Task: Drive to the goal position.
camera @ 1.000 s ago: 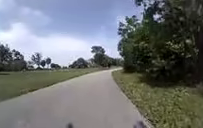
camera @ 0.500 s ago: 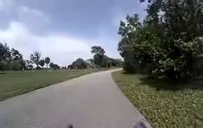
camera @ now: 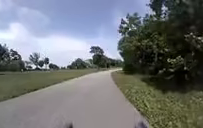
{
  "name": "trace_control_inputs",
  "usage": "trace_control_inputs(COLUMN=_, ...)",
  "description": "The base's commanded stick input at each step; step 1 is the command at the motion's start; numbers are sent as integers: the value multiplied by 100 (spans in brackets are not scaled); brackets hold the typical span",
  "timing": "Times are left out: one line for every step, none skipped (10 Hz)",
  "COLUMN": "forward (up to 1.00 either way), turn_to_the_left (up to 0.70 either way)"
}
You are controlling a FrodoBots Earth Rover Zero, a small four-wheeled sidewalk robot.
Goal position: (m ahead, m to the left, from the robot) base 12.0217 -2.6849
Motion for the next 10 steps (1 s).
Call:
trace_control_inputs(forward=70, turn_to_the_left=14)
trace_control_inputs(forward=70, turn_to_the_left=14)
trace_control_inputs(forward=70, turn_to_the_left=14)
trace_control_inputs(forward=70, turn_to_the_left=8)
trace_control_inputs(forward=70, turn_to_the_left=0)
trace_control_inputs(forward=70, turn_to_the_left=0)
trace_control_inputs(forward=70, turn_to_the_left=0)
trace_control_inputs(forward=70, turn_to_the_left=0)
trace_control_inputs(forward=70, turn_to_the_left=0)
trace_control_inputs(forward=70, turn_to_the_left=0)
